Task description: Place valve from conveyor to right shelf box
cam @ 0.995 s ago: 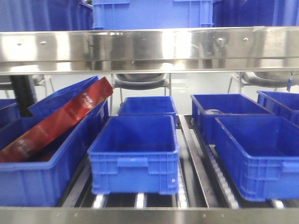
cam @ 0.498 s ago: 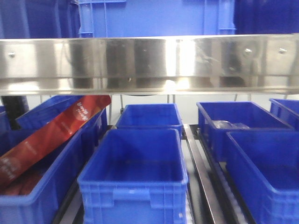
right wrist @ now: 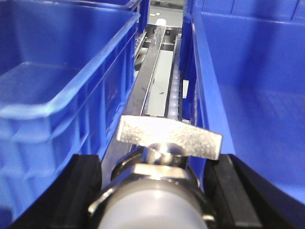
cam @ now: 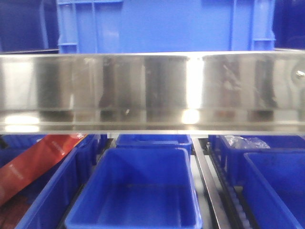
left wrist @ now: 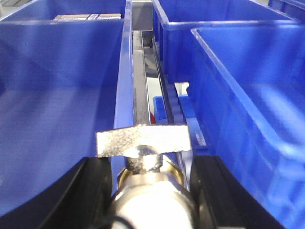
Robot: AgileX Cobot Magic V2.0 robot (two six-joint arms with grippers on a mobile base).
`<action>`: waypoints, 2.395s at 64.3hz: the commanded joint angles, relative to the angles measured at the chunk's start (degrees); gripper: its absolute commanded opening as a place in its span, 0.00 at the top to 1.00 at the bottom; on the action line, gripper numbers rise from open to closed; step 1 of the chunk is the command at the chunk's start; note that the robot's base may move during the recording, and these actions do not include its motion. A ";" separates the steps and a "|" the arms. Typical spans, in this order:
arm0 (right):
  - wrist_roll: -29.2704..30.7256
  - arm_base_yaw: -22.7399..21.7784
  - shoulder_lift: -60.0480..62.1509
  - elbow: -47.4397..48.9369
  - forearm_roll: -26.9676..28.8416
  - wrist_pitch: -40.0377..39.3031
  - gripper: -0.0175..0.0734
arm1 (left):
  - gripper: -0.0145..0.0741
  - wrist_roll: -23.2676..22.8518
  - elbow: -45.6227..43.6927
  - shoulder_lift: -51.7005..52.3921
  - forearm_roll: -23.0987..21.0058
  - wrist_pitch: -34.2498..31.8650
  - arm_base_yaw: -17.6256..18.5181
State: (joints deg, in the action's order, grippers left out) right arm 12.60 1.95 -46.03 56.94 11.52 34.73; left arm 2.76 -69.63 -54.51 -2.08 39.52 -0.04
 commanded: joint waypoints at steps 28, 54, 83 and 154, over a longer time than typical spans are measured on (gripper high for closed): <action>0.42 0.03 0.46 0.60 -0.19 -4.38 0.98 | 0.96 -0.32 -0.40 0.59 -0.32 -3.27 0.40; 0.42 0.03 0.46 0.60 -0.19 -4.38 0.98 | 0.96 -0.32 -0.40 0.59 -0.32 -3.27 0.40; 0.42 0.03 0.46 0.60 -0.19 -4.38 0.98 | 0.96 -0.32 -0.40 0.59 -0.32 -3.27 0.40; 0.42 8.91 -10.61 22.85 -0.19 2.73 0.98 | 0.96 2.76 -18.64 -11.46 -0.03 0.72 13.41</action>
State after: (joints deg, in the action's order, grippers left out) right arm 12.60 7.75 -53.27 73.64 11.31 39.89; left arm 5.02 -82.64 -62.54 -1.31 41.31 9.57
